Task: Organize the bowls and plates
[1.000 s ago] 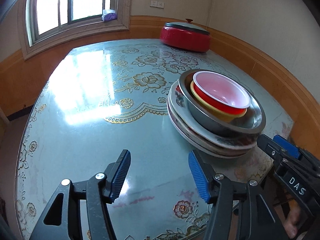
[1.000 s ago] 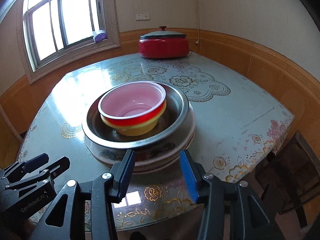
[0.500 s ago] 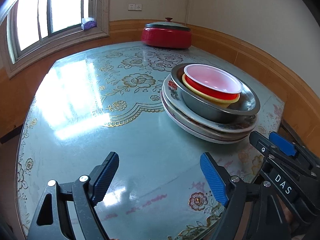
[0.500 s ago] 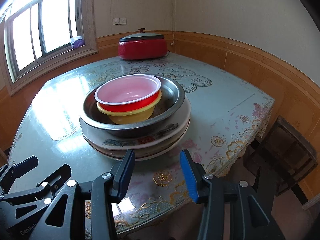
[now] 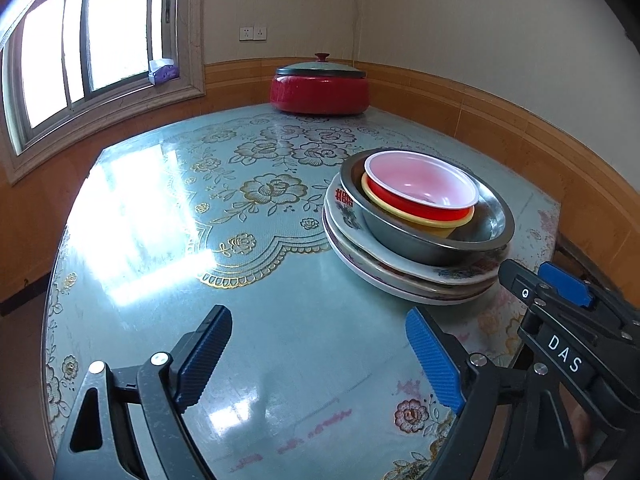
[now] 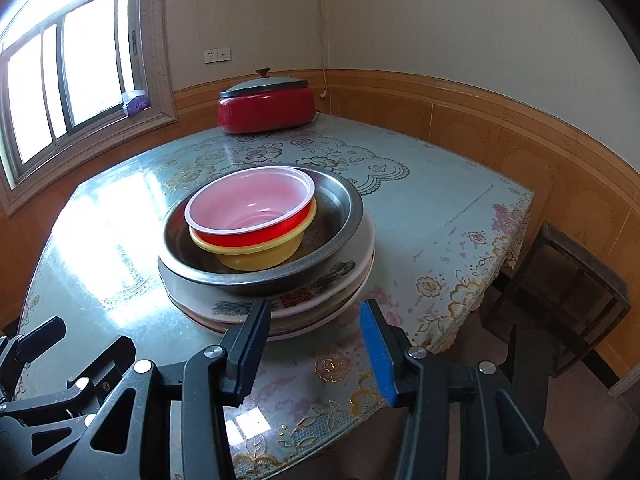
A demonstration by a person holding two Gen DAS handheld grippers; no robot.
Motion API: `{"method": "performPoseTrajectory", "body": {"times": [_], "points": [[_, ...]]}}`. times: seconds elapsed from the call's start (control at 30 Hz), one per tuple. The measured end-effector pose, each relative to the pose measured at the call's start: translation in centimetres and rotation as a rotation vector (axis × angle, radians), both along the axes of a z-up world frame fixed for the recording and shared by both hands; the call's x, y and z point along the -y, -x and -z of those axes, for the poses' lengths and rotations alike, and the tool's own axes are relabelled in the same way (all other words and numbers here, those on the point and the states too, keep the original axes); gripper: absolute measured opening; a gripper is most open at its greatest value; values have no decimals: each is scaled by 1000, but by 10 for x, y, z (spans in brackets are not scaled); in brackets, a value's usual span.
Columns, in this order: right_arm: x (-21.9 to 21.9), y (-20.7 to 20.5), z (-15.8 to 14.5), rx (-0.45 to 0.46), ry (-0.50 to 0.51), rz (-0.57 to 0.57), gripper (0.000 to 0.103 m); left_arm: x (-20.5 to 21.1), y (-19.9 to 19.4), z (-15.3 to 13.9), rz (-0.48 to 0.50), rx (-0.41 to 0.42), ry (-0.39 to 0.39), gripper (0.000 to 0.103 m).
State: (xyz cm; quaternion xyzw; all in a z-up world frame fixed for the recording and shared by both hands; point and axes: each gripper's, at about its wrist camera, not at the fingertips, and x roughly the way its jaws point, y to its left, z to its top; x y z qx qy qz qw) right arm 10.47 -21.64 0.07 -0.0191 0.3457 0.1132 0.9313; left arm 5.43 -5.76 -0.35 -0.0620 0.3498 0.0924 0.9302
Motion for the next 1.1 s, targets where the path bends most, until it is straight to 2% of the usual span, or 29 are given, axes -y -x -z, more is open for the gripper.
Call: {"method": "performPoseTrajectory", "body": {"times": [1.0,1.07,1.1], "points": [[-12,-3,1,-11,12,-18,47,-1,-7,-1,21,24,22,89],[-12,-4,2,-13,10,-20,47,-2,-7,-1,27,28,31,88],[-12,-4,2,-14,10,-23,47,-2,-7,-1,31,31,34,81]]}}
